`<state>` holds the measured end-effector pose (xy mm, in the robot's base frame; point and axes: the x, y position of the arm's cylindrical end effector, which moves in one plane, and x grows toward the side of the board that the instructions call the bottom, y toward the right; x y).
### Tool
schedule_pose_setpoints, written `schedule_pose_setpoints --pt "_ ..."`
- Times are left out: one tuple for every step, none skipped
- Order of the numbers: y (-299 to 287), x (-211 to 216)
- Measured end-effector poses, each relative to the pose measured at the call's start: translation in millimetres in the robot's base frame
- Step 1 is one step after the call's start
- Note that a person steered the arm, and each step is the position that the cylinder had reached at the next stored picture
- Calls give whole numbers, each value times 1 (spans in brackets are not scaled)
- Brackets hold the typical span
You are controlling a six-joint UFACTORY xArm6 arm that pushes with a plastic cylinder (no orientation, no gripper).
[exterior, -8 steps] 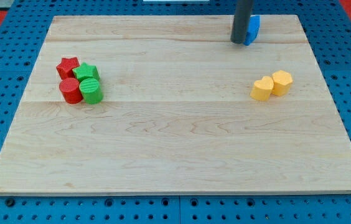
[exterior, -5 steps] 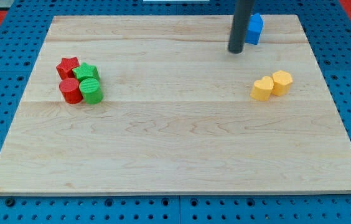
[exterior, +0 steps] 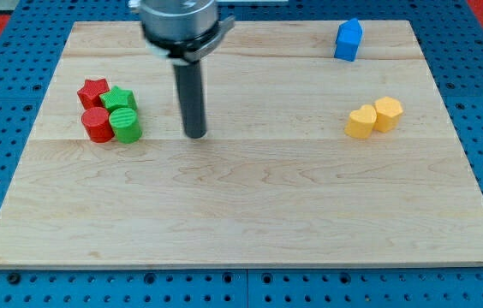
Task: Move the green circle along with green star towards top left
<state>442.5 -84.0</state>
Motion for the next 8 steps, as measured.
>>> schedule_pose_setpoints --pt "-67 6" --pt "-90 -8" --pt "-95 -13" --pt "-99 -19" --pt "-99 -31" --pt "-99 -48" --pt "-99 -77" --pt "-99 -101"
